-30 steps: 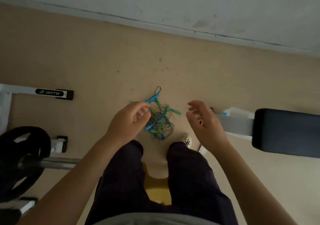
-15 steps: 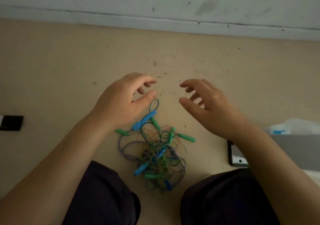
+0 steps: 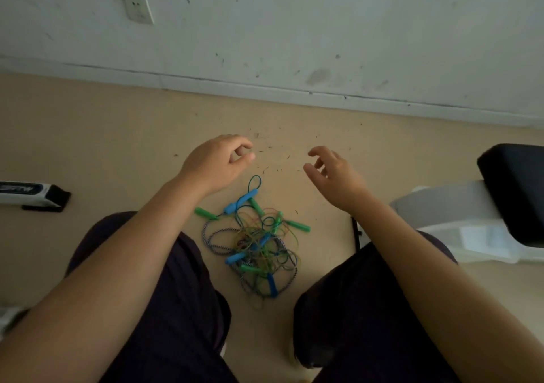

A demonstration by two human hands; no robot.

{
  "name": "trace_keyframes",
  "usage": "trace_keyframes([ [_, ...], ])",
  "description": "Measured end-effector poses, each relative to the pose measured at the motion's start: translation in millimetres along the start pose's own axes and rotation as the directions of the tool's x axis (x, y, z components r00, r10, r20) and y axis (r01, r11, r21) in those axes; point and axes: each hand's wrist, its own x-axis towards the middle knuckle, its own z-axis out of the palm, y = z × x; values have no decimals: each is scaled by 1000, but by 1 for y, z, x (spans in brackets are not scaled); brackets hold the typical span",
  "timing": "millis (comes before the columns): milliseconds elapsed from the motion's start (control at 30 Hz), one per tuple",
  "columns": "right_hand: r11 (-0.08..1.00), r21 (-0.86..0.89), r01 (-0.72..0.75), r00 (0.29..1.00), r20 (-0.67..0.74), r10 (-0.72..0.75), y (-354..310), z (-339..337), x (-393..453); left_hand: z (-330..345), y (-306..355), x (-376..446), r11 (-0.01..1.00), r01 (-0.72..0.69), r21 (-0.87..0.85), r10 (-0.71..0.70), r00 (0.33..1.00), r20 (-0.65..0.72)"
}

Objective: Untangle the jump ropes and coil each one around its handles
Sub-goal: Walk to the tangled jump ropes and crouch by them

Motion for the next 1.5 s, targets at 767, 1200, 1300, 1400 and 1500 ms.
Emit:
trace_keyframes([
  [767, 835, 98, -541, 742, 522, 420, 161, 236, 73, 266, -142, 25, 864, 498, 72, -434, 664, 608],
  [1200, 685, 208, -698, 597, 697, 397, 152, 305, 87, 301, -190, 25, 705, 693, -150, -437, 591, 677],
  [1300, 682, 272, -679, 650, 655, 386, 135, 280, 103, 277, -184, 41, 663, 721, -202, -441, 594, 673],
  [1400, 666, 358, -655, 700, 620, 355, 110, 238, 120, 240, -164, 64, 651, 700, -294, -434, 660, 613],
  [1500, 664, 472, -580, 779, 561, 280, 76, 178, 129, 189, -131, 81, 665, 633, -396, -417, 755, 507],
])
